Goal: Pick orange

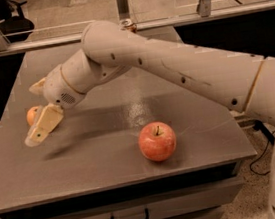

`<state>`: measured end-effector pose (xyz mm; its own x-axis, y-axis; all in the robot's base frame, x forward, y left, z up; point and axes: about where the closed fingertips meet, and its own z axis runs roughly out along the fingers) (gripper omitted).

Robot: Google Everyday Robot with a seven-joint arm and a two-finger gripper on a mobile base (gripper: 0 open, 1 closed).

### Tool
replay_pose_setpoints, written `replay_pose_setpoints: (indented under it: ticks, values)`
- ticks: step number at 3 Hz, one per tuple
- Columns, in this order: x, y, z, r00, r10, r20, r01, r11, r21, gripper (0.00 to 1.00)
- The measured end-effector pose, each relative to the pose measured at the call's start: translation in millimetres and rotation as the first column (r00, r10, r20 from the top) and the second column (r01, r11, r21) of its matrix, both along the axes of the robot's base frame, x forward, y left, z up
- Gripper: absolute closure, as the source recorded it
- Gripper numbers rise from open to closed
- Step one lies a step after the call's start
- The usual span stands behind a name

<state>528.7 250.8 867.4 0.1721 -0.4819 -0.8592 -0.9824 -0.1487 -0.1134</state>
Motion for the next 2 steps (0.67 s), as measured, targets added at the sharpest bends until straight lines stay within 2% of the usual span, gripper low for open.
replay_pose_setpoints:
  ticks: [1,2]
  values:
    - [1.5,13.4,-7.4,1.0000,-0.006,-0.001,0.006,1.000,0.021,0.28]
    - [5.5,12.7,-7.0,0.9996,-0.029,0.006,0.029,0.999,0.035,0.51]
